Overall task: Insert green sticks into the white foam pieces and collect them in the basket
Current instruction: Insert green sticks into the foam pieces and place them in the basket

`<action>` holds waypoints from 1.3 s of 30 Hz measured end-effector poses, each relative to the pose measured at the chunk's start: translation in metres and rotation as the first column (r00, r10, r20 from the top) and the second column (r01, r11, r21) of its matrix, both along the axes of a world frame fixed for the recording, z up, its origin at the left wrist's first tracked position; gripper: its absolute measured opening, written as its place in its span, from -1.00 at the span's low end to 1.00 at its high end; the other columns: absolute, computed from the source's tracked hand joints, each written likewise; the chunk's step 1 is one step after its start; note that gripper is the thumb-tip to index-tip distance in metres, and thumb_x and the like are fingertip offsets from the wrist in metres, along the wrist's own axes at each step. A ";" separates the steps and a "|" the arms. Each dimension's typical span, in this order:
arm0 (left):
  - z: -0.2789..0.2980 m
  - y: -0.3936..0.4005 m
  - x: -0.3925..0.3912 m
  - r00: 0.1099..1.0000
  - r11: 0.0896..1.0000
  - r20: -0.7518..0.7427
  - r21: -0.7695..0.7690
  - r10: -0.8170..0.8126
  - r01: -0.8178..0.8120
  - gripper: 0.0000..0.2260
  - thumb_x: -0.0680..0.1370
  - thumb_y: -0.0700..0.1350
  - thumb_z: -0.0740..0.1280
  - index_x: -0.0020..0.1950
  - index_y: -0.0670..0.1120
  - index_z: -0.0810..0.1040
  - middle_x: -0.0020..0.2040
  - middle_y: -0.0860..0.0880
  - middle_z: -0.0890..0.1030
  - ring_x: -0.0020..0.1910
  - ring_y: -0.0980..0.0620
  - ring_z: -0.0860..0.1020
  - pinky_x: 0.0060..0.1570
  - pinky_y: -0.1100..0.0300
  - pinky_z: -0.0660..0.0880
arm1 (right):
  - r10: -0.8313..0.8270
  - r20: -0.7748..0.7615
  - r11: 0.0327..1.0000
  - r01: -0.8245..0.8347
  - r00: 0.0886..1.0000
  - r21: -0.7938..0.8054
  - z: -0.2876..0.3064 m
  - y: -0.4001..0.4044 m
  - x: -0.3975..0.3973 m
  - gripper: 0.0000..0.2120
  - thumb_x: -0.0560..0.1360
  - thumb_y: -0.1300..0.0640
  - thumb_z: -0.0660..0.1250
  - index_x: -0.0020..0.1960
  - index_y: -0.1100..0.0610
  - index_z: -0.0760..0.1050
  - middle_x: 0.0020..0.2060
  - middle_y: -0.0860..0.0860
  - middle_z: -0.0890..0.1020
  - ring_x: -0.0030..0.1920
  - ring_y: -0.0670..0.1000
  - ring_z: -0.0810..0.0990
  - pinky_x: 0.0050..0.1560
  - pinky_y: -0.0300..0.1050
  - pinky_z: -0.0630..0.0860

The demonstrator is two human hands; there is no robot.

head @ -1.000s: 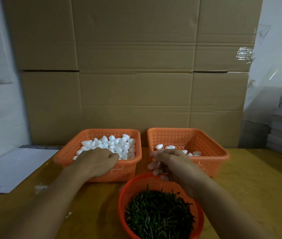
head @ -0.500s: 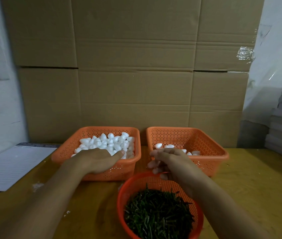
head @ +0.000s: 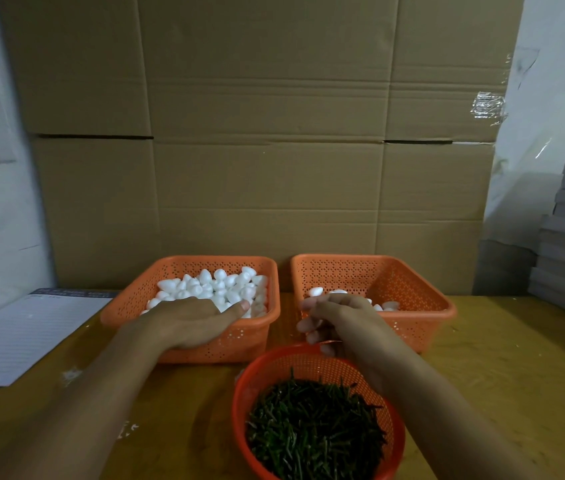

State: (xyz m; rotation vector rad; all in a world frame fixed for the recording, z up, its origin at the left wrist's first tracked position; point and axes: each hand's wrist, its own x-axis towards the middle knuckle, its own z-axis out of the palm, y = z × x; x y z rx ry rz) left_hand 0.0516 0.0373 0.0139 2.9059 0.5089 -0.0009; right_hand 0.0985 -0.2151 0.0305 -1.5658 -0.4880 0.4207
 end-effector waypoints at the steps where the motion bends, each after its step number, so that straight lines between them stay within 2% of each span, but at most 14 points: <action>1: 0.000 0.000 0.000 1.000 1.000 0.000 -0.003 0.008 -0.008 -0.30 0.50 0.50 -0.18 0.57 0.30 -0.28 0.63 -0.02 -0.27 0.59 -0.07 -0.33 0.53 -0.18 -0.29 | -0.001 0.001 1.000 0.001 1.000 0.000 0.000 0.000 0.000 -0.82 0.62 0.23 0.21 0.11 0.17 0.58 -0.29 0.02 0.70 -0.33 -0.08 0.60 -0.37 -0.23 0.46; 10: 0.002 -0.002 -0.003 1.000 1.000 -0.007 -0.021 0.007 -0.007 -0.27 0.46 0.53 -0.20 0.56 0.31 -0.30 0.62 -0.03 -0.31 0.58 -0.07 -0.36 0.51 -0.19 -0.32 | 0.000 -0.001 1.000 0.000 1.000 -0.004 0.000 0.000 0.001 -0.81 0.62 0.23 0.21 0.12 0.16 0.58 -0.26 0.03 0.71 -0.31 -0.07 0.60 -0.35 -0.21 0.47; 14: 0.001 -0.003 -0.001 1.000 1.000 -0.011 -0.006 0.020 -0.020 -0.30 0.51 0.49 -0.17 0.58 0.28 -0.26 0.61 -0.06 -0.32 0.57 -0.08 -0.38 0.48 -0.20 -0.34 | -0.003 -0.004 1.000 0.003 1.000 0.000 -0.001 0.000 0.001 -0.81 0.62 0.23 0.21 0.11 0.17 0.58 -0.27 0.03 0.71 -0.31 -0.06 0.60 -0.36 -0.22 0.46; 21: 0.001 -0.002 -0.003 1.000 0.998 -0.009 -0.048 -0.028 0.027 -0.46 0.54 0.46 -0.16 0.35 0.41 -0.43 0.59 0.01 -0.38 0.53 -0.10 -0.45 0.44 -0.21 -0.40 | -0.004 -0.003 1.000 0.004 1.000 0.011 -0.002 0.000 0.002 -0.81 0.61 0.24 0.22 0.11 0.18 0.59 -0.26 0.05 0.71 -0.31 -0.06 0.60 -0.35 -0.20 0.46; 25: -0.001 0.001 0.001 1.000 1.000 -0.017 -0.024 0.001 -0.001 -0.26 0.46 0.53 -0.19 0.57 0.30 -0.29 0.61 -0.04 -0.34 0.56 -0.09 -0.40 0.49 -0.23 -0.34 | -0.009 0.000 1.000 0.009 1.000 0.013 -0.001 0.001 0.001 -0.81 0.61 0.25 0.21 0.11 0.20 0.59 -0.28 0.04 0.70 -0.34 -0.07 0.59 -0.36 -0.21 0.44; 29: -0.001 0.002 0.001 1.000 1.000 -0.010 -0.023 0.021 -0.021 -0.18 0.37 0.58 -0.20 0.57 0.31 -0.27 0.61 -0.03 -0.33 0.57 -0.08 -0.38 0.49 -0.22 -0.31 | -0.009 0.000 1.000 0.009 1.000 0.014 -0.001 0.001 0.001 -0.81 0.61 0.25 0.22 0.11 0.20 0.59 -0.28 0.04 0.70 -0.33 -0.07 0.59 -0.37 -0.21 0.44; 36: 0.000 0.002 -0.001 1.000 0.999 -0.019 -0.052 -0.013 0.012 -0.29 0.49 0.51 -0.15 0.57 0.30 -0.27 0.61 -0.03 -0.33 0.56 -0.07 -0.41 0.51 -0.23 -0.32 | -0.012 -0.002 1.000 0.012 1.000 0.009 -0.002 0.001 0.004 -0.82 0.61 0.24 0.23 0.10 0.20 0.59 -0.28 0.04 0.70 -0.35 -0.08 0.59 -0.39 -0.22 0.44; 39: 0.003 0.000 -0.004 0.999 0.998 -0.028 -0.051 -0.029 0.028 -0.32 0.53 0.47 -0.14 0.61 0.27 -0.13 0.62 -0.03 -0.31 0.56 -0.09 -0.40 0.51 -0.22 -0.33 | -0.008 0.001 1.000 0.008 1.000 0.009 -0.002 0.001 0.004 -0.82 0.61 0.24 0.22 0.10 0.19 0.59 -0.27 0.05 0.70 -0.34 -0.07 0.59 -0.38 -0.22 0.45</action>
